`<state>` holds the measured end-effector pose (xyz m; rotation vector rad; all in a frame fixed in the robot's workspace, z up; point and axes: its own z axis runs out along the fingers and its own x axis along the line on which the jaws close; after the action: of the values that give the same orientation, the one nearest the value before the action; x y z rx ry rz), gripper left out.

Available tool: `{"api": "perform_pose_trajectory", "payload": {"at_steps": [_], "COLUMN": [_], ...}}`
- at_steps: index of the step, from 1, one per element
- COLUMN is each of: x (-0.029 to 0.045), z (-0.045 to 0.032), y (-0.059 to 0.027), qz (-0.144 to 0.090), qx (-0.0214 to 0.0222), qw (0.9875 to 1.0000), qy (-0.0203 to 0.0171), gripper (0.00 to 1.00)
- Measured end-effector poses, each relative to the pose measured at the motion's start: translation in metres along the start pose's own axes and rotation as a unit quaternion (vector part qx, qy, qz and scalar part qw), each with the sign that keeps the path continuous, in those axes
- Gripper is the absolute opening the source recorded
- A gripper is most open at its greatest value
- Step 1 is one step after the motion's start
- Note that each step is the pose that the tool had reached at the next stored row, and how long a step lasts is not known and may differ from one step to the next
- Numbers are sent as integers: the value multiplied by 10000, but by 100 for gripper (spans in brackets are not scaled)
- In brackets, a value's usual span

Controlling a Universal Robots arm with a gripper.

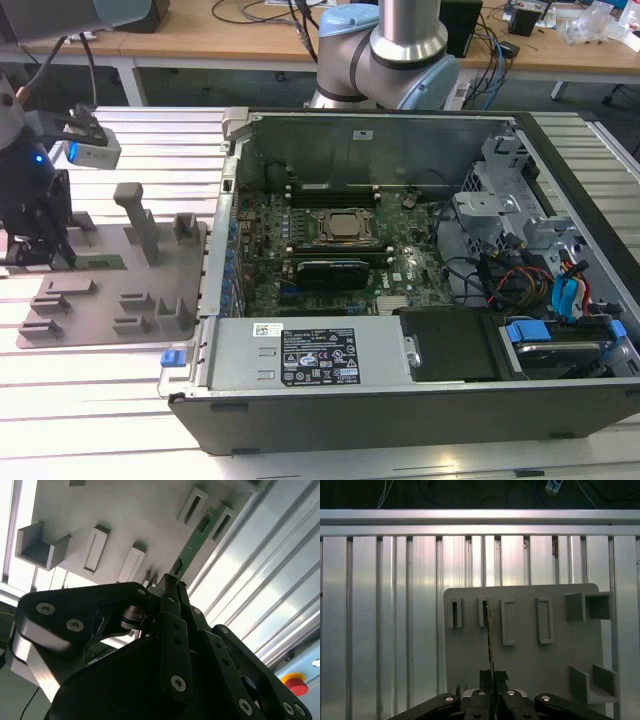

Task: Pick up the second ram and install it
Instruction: 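Pick up the second ram and move it above second insertion slot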

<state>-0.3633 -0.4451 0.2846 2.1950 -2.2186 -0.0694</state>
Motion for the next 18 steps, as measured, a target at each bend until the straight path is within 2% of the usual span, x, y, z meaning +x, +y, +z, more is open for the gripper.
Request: {"api": "perform_pose_trajectory", "payload": {"at_steps": [8, 18], "x": [-4, -8], "z": [-169, -428], "y": [9, 21], "qz": [1, 1], "qx": [0, 0], "qw": [10000, 10000], "qy": [0, 0], "gripper": [13, 13]}}
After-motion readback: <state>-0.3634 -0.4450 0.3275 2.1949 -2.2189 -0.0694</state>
